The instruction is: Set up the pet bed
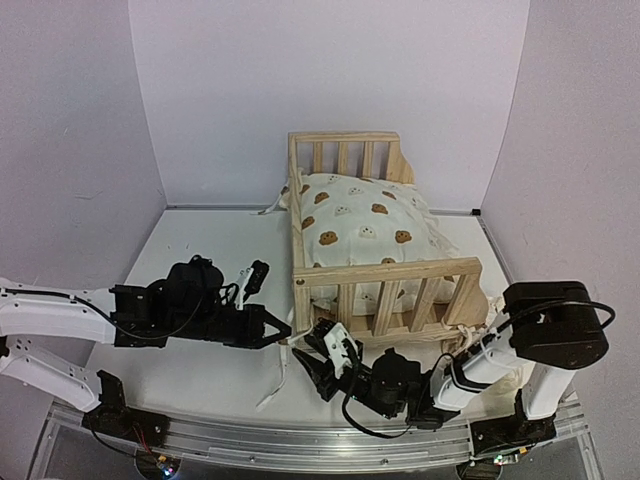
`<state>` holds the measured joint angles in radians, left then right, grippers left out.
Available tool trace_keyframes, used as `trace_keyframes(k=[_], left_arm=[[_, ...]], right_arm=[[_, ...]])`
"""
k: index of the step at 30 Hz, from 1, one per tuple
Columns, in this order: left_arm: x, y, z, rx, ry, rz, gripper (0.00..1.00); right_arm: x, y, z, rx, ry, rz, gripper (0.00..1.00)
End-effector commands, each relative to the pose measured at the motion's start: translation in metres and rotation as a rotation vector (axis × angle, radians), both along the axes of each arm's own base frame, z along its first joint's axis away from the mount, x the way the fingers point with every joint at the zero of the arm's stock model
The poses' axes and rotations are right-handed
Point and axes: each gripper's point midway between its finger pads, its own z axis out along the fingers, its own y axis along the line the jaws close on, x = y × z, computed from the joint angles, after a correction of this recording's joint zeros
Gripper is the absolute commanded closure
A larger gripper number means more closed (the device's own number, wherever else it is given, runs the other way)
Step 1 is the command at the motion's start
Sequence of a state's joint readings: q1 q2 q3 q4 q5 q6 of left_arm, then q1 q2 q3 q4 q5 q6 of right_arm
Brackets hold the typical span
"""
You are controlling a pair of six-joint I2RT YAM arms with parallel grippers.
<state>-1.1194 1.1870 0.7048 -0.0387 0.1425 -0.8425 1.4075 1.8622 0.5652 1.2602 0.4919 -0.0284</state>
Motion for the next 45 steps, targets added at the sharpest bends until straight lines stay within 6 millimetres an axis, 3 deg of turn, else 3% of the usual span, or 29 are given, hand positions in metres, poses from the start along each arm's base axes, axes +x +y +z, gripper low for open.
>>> trace_keyframes(k=[1,7,10,15,17,22,26,30,33,38,40,45], left_arm=[[0.004,0.002,0.039,-0.152,-0.108,0.025,1.00],[-0.006,0.006,0.050,-0.189,-0.228,-0.051,1.00],[-0.007,0.011,0.053,-0.214,-0.273,-0.058,1.00],[-0.018,0.012,0.059,-0.306,-0.318,-0.108,1.00],[-0.025,0.012,0.059,-0.357,-0.322,-0.136,1.00],[-0.025,0.012,0.056,-0.451,-0.234,-0.099,1.00],[-0.016,0.017,0.065,-0.545,-0.134,-0.011,1.00],[-0.004,0.023,0.080,-0.642,-0.057,0.075,1.00],[-0.002,0.026,0.087,-0.678,-0.028,0.087,1.00],[0.001,0.031,0.085,-0.705,0.027,0.120,1.00],[0.001,0.032,0.084,-0.712,0.042,0.122,1.00],[0.001,0.031,0.083,-0.722,0.062,0.122,1.00]], right_arm=[[0.001,-0.021,0.015,0.074,0.118,-0.043,0.63],[-0.010,-0.021,-0.005,-0.152,0.281,-0.014,0.55],[-0.026,-0.015,-0.007,-0.200,0.318,0.082,0.55],[-0.058,0.003,0.011,-0.211,0.317,0.295,0.53],[-0.062,0.006,0.019,-0.209,0.293,0.328,0.53],[-0.049,0.000,0.038,-0.211,0.189,0.273,0.52],[-0.040,0.003,0.046,-0.241,0.101,0.237,0.50],[-0.034,0.014,0.035,-0.244,0.082,0.216,0.45],[-0.011,0.009,0.028,-0.114,0.177,0.050,0.39],[-0.011,0.016,0.013,0.006,0.141,-0.042,0.31],[-0.009,0.022,0.005,0.013,0.120,-0.069,0.31],[0.013,0.014,-0.001,0.046,0.066,-0.249,0.35]])
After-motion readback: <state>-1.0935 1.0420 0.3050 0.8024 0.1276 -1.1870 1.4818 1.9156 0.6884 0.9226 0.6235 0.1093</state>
